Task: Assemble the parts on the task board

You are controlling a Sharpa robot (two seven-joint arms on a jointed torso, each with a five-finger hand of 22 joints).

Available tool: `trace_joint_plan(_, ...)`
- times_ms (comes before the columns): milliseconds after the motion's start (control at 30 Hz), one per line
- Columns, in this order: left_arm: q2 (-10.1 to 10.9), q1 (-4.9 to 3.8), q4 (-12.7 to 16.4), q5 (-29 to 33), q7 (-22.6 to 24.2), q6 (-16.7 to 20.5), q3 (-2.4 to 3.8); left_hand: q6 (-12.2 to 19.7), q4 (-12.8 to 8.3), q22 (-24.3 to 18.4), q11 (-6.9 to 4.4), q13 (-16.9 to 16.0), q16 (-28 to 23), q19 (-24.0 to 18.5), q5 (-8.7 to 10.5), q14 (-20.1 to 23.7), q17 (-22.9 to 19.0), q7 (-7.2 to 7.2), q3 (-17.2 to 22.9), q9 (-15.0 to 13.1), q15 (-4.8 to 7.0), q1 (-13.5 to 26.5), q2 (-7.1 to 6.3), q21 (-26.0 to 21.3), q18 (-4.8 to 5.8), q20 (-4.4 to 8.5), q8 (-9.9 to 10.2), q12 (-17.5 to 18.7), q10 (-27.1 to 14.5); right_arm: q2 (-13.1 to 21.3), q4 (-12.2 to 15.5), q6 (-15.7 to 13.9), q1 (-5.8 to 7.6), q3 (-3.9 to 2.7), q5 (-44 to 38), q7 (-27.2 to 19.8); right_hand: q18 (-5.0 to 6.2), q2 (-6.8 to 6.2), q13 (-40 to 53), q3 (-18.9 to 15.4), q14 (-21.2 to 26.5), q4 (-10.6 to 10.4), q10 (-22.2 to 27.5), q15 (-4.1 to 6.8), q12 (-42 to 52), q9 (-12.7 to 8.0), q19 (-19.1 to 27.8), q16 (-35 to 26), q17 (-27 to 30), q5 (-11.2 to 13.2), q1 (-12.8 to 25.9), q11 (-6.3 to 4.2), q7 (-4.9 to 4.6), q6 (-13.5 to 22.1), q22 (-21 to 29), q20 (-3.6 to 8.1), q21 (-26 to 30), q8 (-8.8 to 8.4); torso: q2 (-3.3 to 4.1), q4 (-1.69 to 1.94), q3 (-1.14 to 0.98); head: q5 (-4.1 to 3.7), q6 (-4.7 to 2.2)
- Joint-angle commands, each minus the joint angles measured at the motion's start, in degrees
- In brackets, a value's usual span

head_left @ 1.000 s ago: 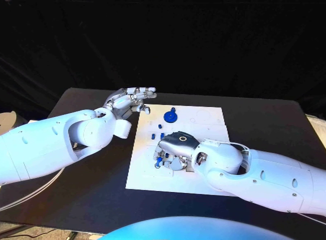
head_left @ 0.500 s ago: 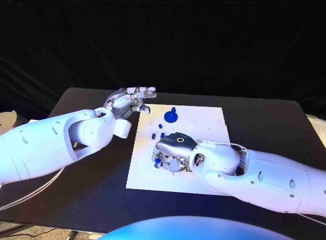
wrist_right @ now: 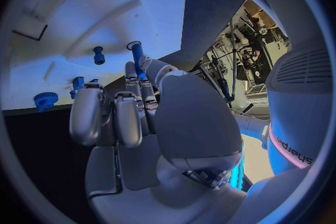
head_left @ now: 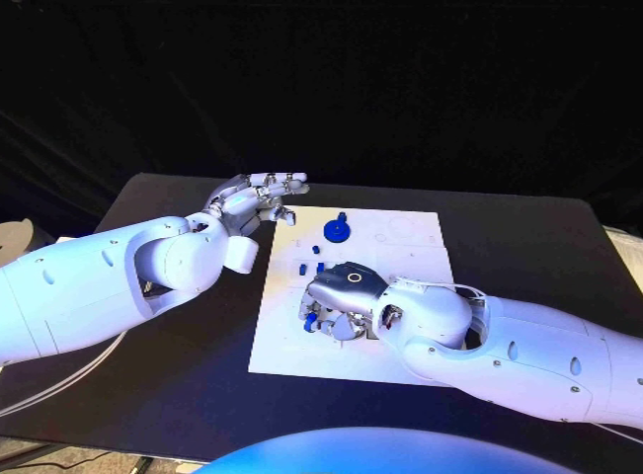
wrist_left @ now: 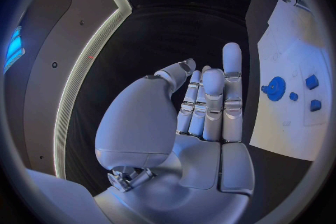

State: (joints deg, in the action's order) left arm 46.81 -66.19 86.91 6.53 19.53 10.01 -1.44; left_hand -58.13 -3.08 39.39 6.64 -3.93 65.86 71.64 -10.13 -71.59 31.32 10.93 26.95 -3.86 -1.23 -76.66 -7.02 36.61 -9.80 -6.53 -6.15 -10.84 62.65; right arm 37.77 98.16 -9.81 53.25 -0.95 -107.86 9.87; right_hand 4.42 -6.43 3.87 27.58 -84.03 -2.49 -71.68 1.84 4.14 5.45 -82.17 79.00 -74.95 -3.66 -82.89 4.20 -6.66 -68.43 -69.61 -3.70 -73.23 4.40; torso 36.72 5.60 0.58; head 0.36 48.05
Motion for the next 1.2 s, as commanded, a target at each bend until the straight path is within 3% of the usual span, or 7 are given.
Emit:
trace_joint_plan(33, -0.01, -0.02, 0.1, 0.0, 0.2, -1.1, 0.03, 0.26, -0.37, -0.06, -0.03, 0.05, -0.14, -0.33, 0.05, 0.28, -0.09, 0.05, -0.03, 0.0, 0.01, -0.53, 0.16, -0.34, -0.63, -0.07, -0.21, -0.16, -0.31, 0.26, -0.2, 2.93, -0.49, 0.43, -2.51, 2.12, 0.34, -0.16, 0.07, 0.01, -3.63, 0.18, -1.43, -0.07, 0.24, 0.05, -0.26, 0.39, -0.95, -0.17, -0.28, -1.25, -0.1, -0.37, 0.01, -0.12, -0.15, 0.18, 0.04, -0.12, -0.04, 0.14, -0.01)
trace_joint_plan(367, -0.02, -0.02, 0.08, 0.0, 0.18, -1.13, 0.03, 0.26, -0.37, -0.06, -0.03, 0.05, -0.14, -0.33, 0.05, 0.28, -0.09, 0.05, -0.03, 0.0, 0.01, -0.53, 0.16, -0.34, -0.63, -0.07, -0.21, -0.16, -0.31, 1.11, 1.1, 2.34, -0.49, 0.39, -3.51, 2.68, 0.34, -0.14, 0.09, 0.0, -3.62, 0.2, -1.52, -0.08, 0.23, 0.1, -0.26, 0.38, -0.92, -0.19, -0.19, -1.26, -0.08, -0.48, 0.01, -0.14, -0.14, 0.2, -0.03, -0.08, -0.02, 0.01, -0.03)
trace_joint_plan(633, -0.03, -0.02, 0.06, 0.0, 0.17, -1.13, 0.03, 0.26, -0.37, -0.06, -0.03, 0.05, -0.14, -0.33, 0.05, 0.28, -0.09, 0.05, -0.03, 0.0, 0.01, -0.53, 0.16, -0.34, -0.63, -0.07, -0.21, -0.16, -0.31, 1.54, 1.51, 2.82, -0.47, 0.36, -3.81, 3.04, 0.34, -0.09, 0.1, -0.02, -3.62, 0.18, -1.65, -0.08, 0.18, 0.16, -0.26, 0.43, -0.96, -0.14, 0.03, -1.28, -0.04, -0.64, -0.01, -0.15, -0.16, 0.23, 0.01, -0.12, -0.02, 0.34, -0.14)
trace_joint_plan(933, -0.03, -0.02, 0.07, 0.0, 0.16, -1.09, 0.03, 0.26, -0.37, -0.06, -0.03, 0.05, -0.14, -0.33, 0.05, 0.28, -0.09, 0.05, -0.03, 0.0, 0.01, -0.53, 0.16, -0.34, -0.63, -0.07, -0.21, -0.16, -0.31, 1.42, 1.42, 4.14, -0.42, 0.34, -3.7, 3.31, 0.36, -0.18, 0.08, -0.19, -3.58, 0.07, -1.64, -0.09, -0.06, 0.22, -0.22, 0.36, -0.83, 0.12, 0.61, -1.26, 0.0, -0.63, 0.03, -0.18, -0.12, 0.09, 0.05, -0.05, 0.01, 0.17, -0.04)
trace_joint_plan(1033, -0.02, -0.02, 0.1, 0.0, 0.15, -1.06, 0.03, 0.26, -0.37, -0.06, -0.03, 0.05, -0.14, -0.33, 0.05, 0.28, -0.09, 0.05, -0.03, 0.0, 0.01, -0.53, 0.16, -0.34, -0.63, -0.07, -0.21, -0.16, -0.31, 0.98, 1.05, 4.19, -0.36, 0.35, -3.36, 3.47, 0.36, -0.71, -0.15, -0.41, -3.53, -0.23, -0.46, -0.36, -0.65, -0.01, -0.13, 0.27, -0.66, 0.14, 1.57, -0.91, -0.3, 0.56, 0.15, -0.32, -0.01, -0.67, -0.01, -0.08, 0.04, 0.2, -0.01)
trace_joint_plan(1200, -0.07, -0.02, 0.15, 0.0, 0.14, -1.07, 0.03, 0.26, -0.37, -0.06, -0.03, 0.05, -0.14, -0.33, 0.05, 0.28, -0.09, 0.05, -0.03, 0.0, 0.01, -0.53, 0.16, -0.34, -0.63, -0.07, -0.21, -0.16, -0.31, -0.14, 0.1, 3.55, -0.26, 0.38, -2.89, 3.61, 0.54, -2.71, -0.41, -1.22, -3.28, -1.44, 4.22, -1.41, -0.68, -1.09, 0.35, -0.38, 0.34, 0.16, 4.04, 0.31, -1.18, 4.97, 1.14, -1.26, 0.86, -1.0, 0.0, -0.04, 0.06, 0.15, -0.02)
